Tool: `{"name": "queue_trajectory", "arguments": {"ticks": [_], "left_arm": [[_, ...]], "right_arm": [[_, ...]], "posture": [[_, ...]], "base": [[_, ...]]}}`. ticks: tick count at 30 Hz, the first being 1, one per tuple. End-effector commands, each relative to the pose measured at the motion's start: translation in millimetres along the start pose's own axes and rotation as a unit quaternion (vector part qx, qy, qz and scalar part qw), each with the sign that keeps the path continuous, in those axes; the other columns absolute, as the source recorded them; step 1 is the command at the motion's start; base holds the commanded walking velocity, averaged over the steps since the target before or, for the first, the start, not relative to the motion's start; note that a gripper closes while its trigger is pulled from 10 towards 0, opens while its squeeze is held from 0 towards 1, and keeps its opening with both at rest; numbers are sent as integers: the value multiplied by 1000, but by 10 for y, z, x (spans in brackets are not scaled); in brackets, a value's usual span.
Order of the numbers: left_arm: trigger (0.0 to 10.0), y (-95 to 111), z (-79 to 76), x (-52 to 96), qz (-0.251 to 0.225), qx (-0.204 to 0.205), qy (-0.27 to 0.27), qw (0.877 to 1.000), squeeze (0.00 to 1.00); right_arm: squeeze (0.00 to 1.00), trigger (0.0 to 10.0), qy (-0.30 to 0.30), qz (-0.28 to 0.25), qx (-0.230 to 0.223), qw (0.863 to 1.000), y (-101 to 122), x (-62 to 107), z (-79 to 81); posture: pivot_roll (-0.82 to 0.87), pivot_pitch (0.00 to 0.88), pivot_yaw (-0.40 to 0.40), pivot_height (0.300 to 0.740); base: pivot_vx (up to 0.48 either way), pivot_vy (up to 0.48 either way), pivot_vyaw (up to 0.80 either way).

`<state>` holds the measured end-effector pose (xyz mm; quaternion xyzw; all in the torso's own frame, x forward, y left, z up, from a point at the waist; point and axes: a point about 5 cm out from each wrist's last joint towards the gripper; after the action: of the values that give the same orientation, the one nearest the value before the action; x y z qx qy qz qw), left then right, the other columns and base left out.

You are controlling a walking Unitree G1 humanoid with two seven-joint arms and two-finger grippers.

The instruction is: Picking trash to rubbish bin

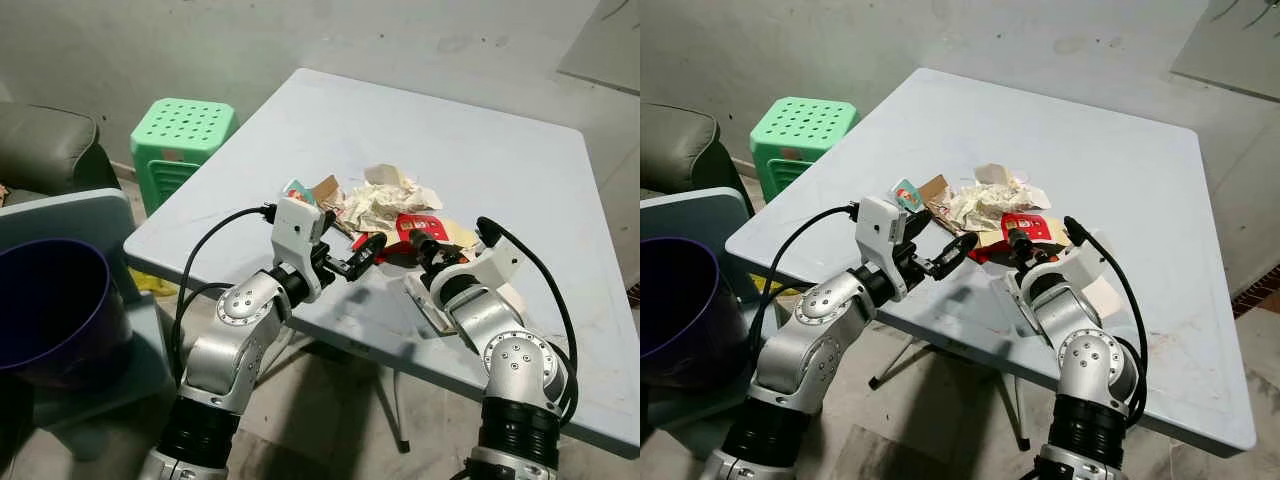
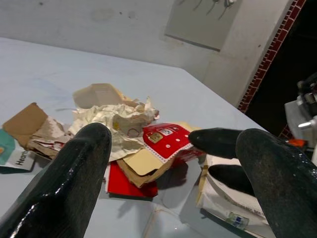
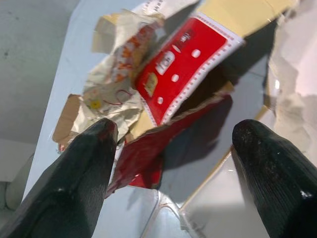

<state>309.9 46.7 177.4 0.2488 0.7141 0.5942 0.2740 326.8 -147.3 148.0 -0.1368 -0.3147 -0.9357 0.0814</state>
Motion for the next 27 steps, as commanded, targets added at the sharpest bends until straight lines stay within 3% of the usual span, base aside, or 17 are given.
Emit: {"name": "queue_trajectory", "arguments": {"ticks": [1, 3, 4, 5, 6, 27], "left_arm": [[10000, 35, -53, -25, -6, -2, -9, 1000, 0], [10000, 34, -53, -25, -6, -2, -9, 1000, 0], [10000, 35, -52, -26, -6, -2, -9, 1000, 0], [10000, 36, -49, -27, -5, -2, -9, 1000, 0], [10000, 36, -44, -28, -5, -2, -8, 1000, 0], [10000, 48, -26, -21, -7, 0, -2, 1000, 0]], "right_arm": [[0, 10000, 11, 1, -23, 1000, -28, -25, 115], [0, 10000, 11, 0, -27, 1000, -21, -34, 112], [0, 3922, 10, -1, -31, 999, -17, -40, 109], [0, 3059, 4, -3, -37, 999, -5, -50, 98], [0, 0, -1, -5, -45, 999, 14, -64, 85], [0, 0, -4, -16, -71, 997, 91, -117, 69]], "posture": [[-82, 105, -94, 740], [-83, 108, -95, 740], [-83, 108, -95, 740], [-84, 113, -94, 740], [-85, 115, -92, 740], [-81, 129, -94, 740]], "base": [[0, 0, 0], [0, 0, 0], [0, 0, 0], [0, 0, 0], [0, 0, 0], [0, 0, 0]]}}
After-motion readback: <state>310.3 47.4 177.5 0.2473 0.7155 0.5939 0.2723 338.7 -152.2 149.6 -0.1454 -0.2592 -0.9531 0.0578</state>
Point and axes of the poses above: a point about 5 cm out from each wrist's last joint towards the gripper, its own x axis pointing back from the gripper into the wrist, its own y axis along the axis of the wrist's last joint, z = x × y, and after that the axes turned 1 degree about x, right-handed
